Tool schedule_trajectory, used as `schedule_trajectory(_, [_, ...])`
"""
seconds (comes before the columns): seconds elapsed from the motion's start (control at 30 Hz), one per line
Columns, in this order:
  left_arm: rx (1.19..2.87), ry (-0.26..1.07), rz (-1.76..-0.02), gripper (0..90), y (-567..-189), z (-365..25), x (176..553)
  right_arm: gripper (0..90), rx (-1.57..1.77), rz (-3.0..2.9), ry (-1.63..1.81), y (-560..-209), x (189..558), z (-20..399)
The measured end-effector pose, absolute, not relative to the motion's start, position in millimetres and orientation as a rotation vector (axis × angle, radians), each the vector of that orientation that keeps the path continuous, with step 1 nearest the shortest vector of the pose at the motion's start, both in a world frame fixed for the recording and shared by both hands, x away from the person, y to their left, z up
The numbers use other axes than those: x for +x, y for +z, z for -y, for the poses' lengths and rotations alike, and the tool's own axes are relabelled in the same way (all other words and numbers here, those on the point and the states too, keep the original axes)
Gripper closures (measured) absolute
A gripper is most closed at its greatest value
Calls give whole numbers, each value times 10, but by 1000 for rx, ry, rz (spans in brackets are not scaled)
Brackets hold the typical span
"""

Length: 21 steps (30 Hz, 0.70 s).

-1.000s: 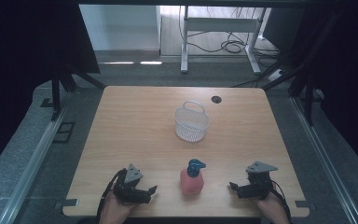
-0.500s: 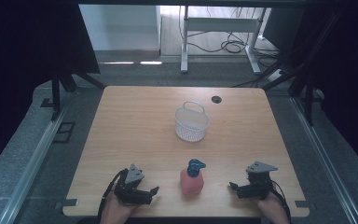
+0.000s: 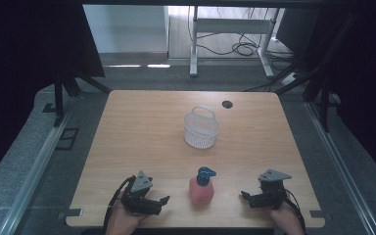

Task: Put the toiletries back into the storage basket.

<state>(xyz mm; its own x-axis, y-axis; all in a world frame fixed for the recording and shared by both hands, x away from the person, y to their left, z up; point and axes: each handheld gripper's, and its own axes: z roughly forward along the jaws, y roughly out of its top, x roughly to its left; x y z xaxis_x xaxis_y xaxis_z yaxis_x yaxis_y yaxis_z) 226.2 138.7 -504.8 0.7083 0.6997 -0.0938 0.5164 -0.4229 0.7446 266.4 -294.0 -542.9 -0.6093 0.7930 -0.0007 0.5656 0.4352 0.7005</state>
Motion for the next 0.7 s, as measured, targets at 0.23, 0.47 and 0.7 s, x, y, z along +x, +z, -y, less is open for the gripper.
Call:
schedule_trajectory(0.23, [2109,287,-899,119,-4994,-1363,2263,0,1164,-2363,965,-5429,2664,2941])
schedule_trajectory(0.47, [2122,276,-864,126,-4938,-1300,2267,0,1164,-2362,965,-5429,2664,2940])
schedule_trajectory(0.7, [2138,253,-808,127,-4851,-1170,2263,0,1164,-2362,965,-5429,2664,2940])
